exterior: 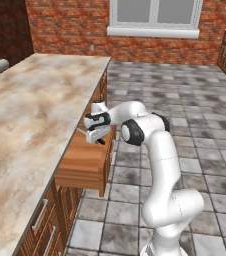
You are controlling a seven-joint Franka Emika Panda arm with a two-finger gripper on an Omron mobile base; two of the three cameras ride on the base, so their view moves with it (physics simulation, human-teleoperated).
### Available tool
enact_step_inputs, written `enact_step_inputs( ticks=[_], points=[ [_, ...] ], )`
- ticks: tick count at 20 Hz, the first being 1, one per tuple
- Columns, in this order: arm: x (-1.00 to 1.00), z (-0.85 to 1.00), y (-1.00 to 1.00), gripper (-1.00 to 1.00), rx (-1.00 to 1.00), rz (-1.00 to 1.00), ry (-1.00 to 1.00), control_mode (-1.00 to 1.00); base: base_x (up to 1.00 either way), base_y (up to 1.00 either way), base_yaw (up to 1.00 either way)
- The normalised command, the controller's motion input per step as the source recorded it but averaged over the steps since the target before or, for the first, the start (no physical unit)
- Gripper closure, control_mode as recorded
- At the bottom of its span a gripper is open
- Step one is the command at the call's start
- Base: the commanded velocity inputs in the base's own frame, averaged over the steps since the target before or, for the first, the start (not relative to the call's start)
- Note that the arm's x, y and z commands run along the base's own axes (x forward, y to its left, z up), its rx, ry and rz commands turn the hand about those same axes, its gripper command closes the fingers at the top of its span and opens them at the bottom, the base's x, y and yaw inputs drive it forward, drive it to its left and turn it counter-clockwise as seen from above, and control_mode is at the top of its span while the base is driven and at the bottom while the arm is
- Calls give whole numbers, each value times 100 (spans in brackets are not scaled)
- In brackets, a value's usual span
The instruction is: Pick up the metallic utensils from the counter and place them in the open drawer. Make sure not to pick up any wooden utensils.
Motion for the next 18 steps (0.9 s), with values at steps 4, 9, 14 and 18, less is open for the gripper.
enact_step_inputs(
  ticks=[4,9,14,18],
  points=[
    [12,-45,-14,100,0,1,6,-100,0,0,0],
    [8,-70,-19,100,0,0,11,-100,0,0,0],
    [5,-60,-24,100,0,0,7,-100,0,0,0],
    [0,-10,-69,100,0,0,0,-100,0,0,0]
  ],
)
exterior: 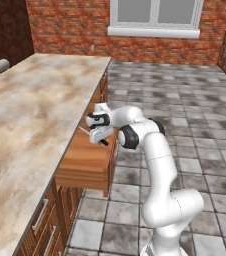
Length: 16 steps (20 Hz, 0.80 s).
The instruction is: Pick up the metallic utensils from the counter and place them in the open drawer. Make sure not to pick up any wooden utensils.
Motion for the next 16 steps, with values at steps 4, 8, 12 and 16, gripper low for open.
enact_step_inputs(
  ticks=[4,8,12,16],
  points=[
    [0,-16,-86,100,0,0,1,-100,0,0,0],
    [0,-34,-89,100,0,0,2,-100,0,0,0],
    [0,-44,-87,100,0,0,0,-100,0,0,0],
    [0,-42,-92,100,0,0,0,-100,0,0,0]
  ],
)
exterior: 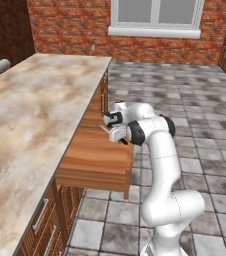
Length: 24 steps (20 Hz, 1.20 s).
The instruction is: Pick up the metallic utensils from the counter and place them in the open drawer. Make sure not to pick up any wooden utensils.
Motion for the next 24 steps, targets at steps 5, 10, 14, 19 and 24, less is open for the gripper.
enact_step_inputs(
  ticks=[5,10,14,19,24],
  points=[
    [-1,-23,-98,100,2,0,0,-100,0,0,0],
    [-1,-14,-99,100,3,0,0,-100,0,0,0],
    [-1,-3,-99,100,2,0,0,-100,0,0,0],
    [-2,0,-96,100,3,0,0,-100,0,0,0],
    [-5,0,-83,100,2,0,0,-100,0,0,0]
  ],
)
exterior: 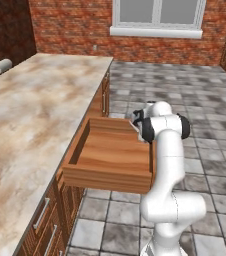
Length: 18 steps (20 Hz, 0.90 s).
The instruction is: Pick up the metallic utensils from the counter and place them in the open drawer. Make sure not to pick up any wooden utensils.
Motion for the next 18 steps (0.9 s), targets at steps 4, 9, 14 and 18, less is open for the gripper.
enact_step_inputs(
  ticks=[4,9,14,18],
  points=[
    [-6,56,0,100,0,0,-1,-100,0,0,0],
    [0,64,43,100,0,-1,0,-100,0,0,0],
    [3,13,72,100,0,-13,1,-100,0,0,0],
    [-55,-2,42,100,0,-26,0,-100,0,0,0]
  ],
)
